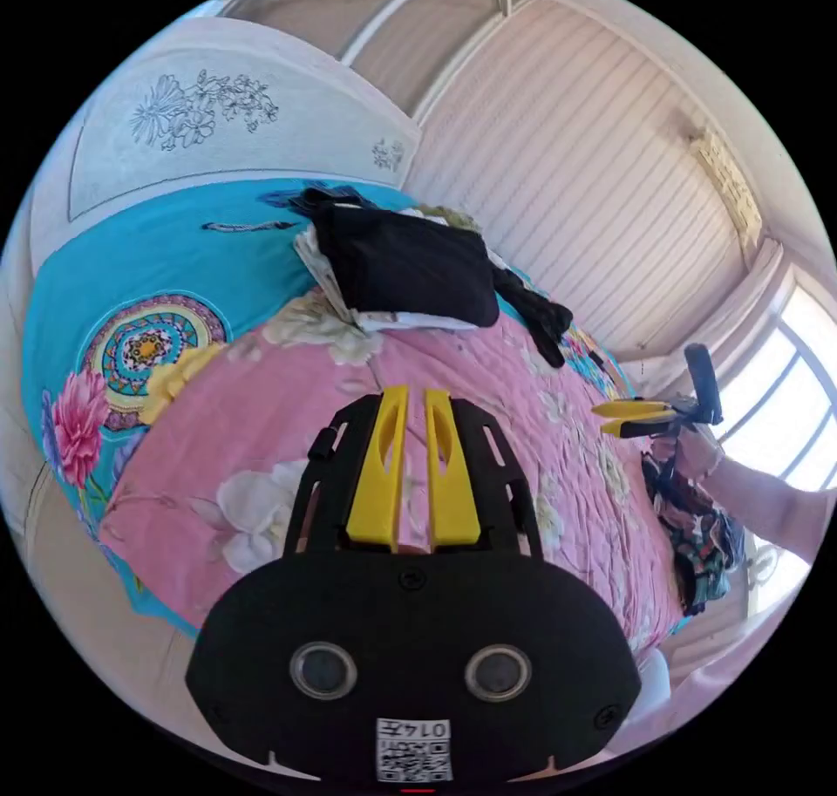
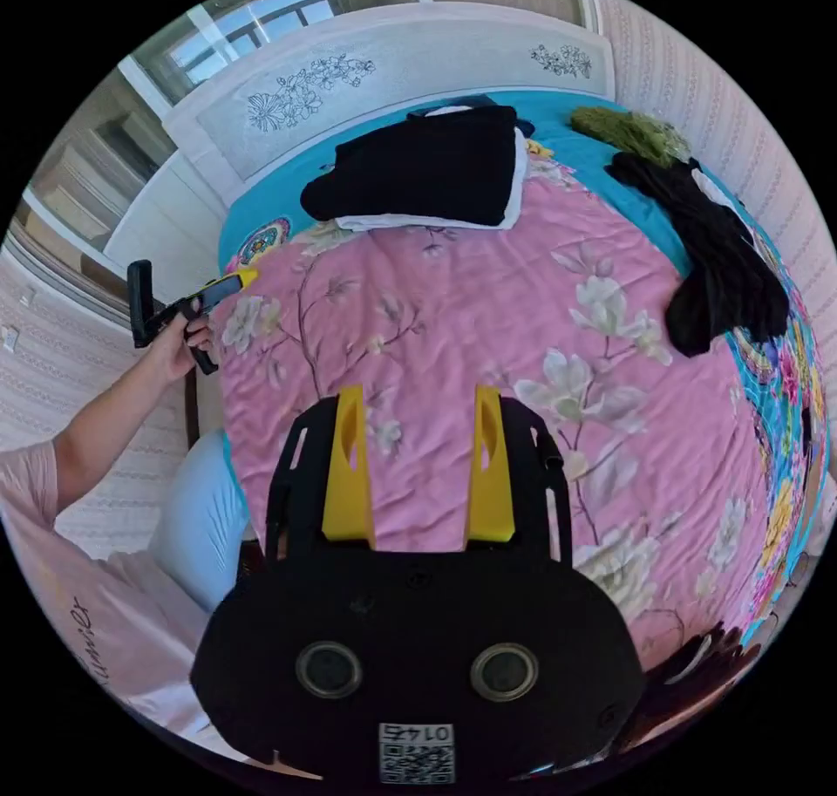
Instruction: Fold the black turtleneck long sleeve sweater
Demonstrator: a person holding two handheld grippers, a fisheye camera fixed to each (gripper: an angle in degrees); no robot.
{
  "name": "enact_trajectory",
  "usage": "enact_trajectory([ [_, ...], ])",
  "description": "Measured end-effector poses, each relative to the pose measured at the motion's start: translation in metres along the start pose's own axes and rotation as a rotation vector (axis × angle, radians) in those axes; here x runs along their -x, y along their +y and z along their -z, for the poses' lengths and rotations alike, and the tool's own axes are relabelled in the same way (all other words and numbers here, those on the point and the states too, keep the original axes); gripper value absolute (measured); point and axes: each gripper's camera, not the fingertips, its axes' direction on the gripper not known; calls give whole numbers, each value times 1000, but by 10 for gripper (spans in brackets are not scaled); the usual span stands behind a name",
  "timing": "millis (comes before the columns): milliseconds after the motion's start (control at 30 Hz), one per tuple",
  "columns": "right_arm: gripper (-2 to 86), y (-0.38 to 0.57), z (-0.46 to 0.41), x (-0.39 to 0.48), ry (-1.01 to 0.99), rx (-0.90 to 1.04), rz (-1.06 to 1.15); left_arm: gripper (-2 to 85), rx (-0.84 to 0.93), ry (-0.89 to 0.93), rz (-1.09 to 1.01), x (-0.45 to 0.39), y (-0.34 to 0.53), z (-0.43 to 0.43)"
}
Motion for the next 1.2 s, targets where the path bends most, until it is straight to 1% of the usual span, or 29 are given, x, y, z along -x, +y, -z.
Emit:
enact_trajectory([
  [100, 168, -59, -27, -5, -19, -37, -76, 83, -91, 24, 49, 24, -17, -12],
  [167, 162, -91, -41, -17, -64, -125, -190, 109, -84, 73, 122, 46, -28, -36],
  [233, 156, -111, -56, -30, -137, -161, -284, 109, -51, 70, 151, 60, -32, -53],
  [267, 152, -123, -69, -39, -199, -162, -337, 98, -17, 77, 172, 68, -32, -63],
  [333, 144, -139, -88, -50, -224, -162, -397, 71, 36, 114, 218, 81, -32, -73],
  [367, 136, -146, -98, -56, -236, -191, -434, 52, 45, 166, 253, 90, -29, -76],
  [433, 116, -152, -113, -65, -288, -209, -525, 24, 66, 198, 262, 98, -25, -79],
  [500, 71, -152, -122, -75, -353, -208, -586, 1, 87, 184, 214, 99, -23, -78],
  [567, 26, -143, -122, -84, -436, -259, -591, -7, 45, 181, 105, 91, -22, -63],
  [600, 21, -140, -121, -86, -455, -271, -584, -8, 32, 187, 82, 89, -21, -59],
  [700, 8, -121, -104, -89, -500, -331, -506, -9, -1, 250, -42, 67, -17, -35],
  [800, 2, -81, -74, -80, -484, -368, -403, -10, -10, 366, -174, 29, 4, -2],
  [833, 1, -54, -63, -74, -471, -372, -371, -10, 6, 433, -224, 11, 22, 12],
  [900, 0, -6, -54, -62, -428, -332, -343, -10, 74, 525, -272, -15, 59, 26],
  [933, 0, 31, -53, -53, -389, -280, -344, -10, 136, 575, -282, -31, 92, 31],
  [967, -1, 72, -57, -42, -335, -217, -359, -10, 226, 620, -260, -45, 127, 31],
  [1000, -1, 94, -61, -36, -308, -180, -374, -10, 279, 638, -245, -51, 146, 29],
  [1033, -1, 135, -74, -25, -252, -83, -414, -10, 392, 651, -220, -61, 184, 22],
  [1067, -2, 174, -93, -15, -194, 12, -476, -10, 524, 625, -187, -68, 221, 11],
  [1100, -2, 192, -103, -11, -175, 59, -518, -10, 593, 593, -174, -70, 238, 5],
  [1133, -3, 223, -118, -1, -169, 93, -580, -10, 707, 537, -171, -72, 266, -4],
  [1167, -3, 247, -127, 8, -170, 80, -640, -10, 751, 475, -162, -71, 286, -7],
  [1200, -3, 256, -130, 12, -175, 69, -664, -10, 751, 453, -147, -69, 290, -6],
])
